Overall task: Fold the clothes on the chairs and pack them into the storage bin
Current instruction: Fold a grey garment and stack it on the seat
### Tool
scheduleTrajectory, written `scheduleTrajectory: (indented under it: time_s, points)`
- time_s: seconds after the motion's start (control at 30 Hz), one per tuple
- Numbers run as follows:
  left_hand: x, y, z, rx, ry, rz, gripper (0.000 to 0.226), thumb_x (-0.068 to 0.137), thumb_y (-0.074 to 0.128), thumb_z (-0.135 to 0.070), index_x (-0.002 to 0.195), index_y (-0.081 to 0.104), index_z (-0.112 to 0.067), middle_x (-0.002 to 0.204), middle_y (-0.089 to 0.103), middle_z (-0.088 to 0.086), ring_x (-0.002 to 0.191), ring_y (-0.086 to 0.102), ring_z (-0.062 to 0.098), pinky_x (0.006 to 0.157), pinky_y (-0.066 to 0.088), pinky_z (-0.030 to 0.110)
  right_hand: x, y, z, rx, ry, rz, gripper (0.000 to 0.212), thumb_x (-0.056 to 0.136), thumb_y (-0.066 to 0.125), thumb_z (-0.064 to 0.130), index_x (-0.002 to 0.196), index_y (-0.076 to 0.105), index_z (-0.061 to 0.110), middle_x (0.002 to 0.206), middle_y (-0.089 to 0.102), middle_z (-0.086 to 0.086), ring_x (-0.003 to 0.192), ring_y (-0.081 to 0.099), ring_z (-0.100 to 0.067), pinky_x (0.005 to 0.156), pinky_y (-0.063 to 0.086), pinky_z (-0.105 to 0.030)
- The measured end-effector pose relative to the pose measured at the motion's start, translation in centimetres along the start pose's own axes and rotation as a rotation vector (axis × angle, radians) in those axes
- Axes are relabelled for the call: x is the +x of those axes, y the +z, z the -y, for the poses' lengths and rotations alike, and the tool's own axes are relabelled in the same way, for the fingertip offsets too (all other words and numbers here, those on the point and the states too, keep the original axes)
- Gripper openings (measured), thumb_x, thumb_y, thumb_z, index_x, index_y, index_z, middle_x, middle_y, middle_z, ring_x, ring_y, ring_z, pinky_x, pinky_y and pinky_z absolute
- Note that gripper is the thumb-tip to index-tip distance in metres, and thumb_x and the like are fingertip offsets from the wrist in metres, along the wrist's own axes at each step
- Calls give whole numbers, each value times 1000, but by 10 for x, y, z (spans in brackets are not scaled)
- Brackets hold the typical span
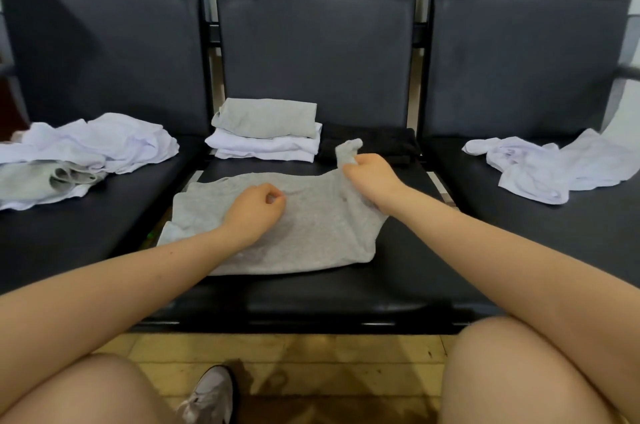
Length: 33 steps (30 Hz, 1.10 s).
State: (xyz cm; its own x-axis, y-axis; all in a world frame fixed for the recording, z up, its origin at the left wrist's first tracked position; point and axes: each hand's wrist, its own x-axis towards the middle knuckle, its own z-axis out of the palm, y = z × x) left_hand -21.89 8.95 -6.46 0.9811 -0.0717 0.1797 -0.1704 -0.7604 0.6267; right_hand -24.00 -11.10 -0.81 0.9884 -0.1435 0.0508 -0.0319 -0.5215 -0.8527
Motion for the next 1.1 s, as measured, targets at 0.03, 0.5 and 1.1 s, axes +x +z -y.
scheduleTrajectory:
  time_s: [0.03, 0.5, 1.1]
  points:
    - [0, 0, 0, -16, -11, 1, 23, 94, 48, -23, 97, 66, -8, 85, 66, 3, 87, 60, 24, 73, 42, 29, -4, 8, 9, 11, -12, 82, 44, 98, 42, 30, 57, 35, 16, 56, 37, 1, 50, 34, -13, 46, 29, -23]
    - [1, 2, -3, 40, -73, 123, 41, 91, 56, -38, 61, 44, -13, 62, 43, 7, 61, 43, 19, 62, 34, 32, 2, 15, -28, -163, 208, 66, 35, 84, 61, 44, 73, 49, 13, 69, 52, -3, 64, 51, -19, 54, 43, -29]
    - [-2, 45, -71, -317, -56, 105, 31, 99, 31, -16, 71, 41, -12, 79, 48, 3, 82, 42, 19, 74, 30, 28, -23, -32, -50, 701, 490, 203, 48, 79, 77, 26, 120, 63, 6, 115, 68, -12, 104, 65, -27, 78, 54, -36]
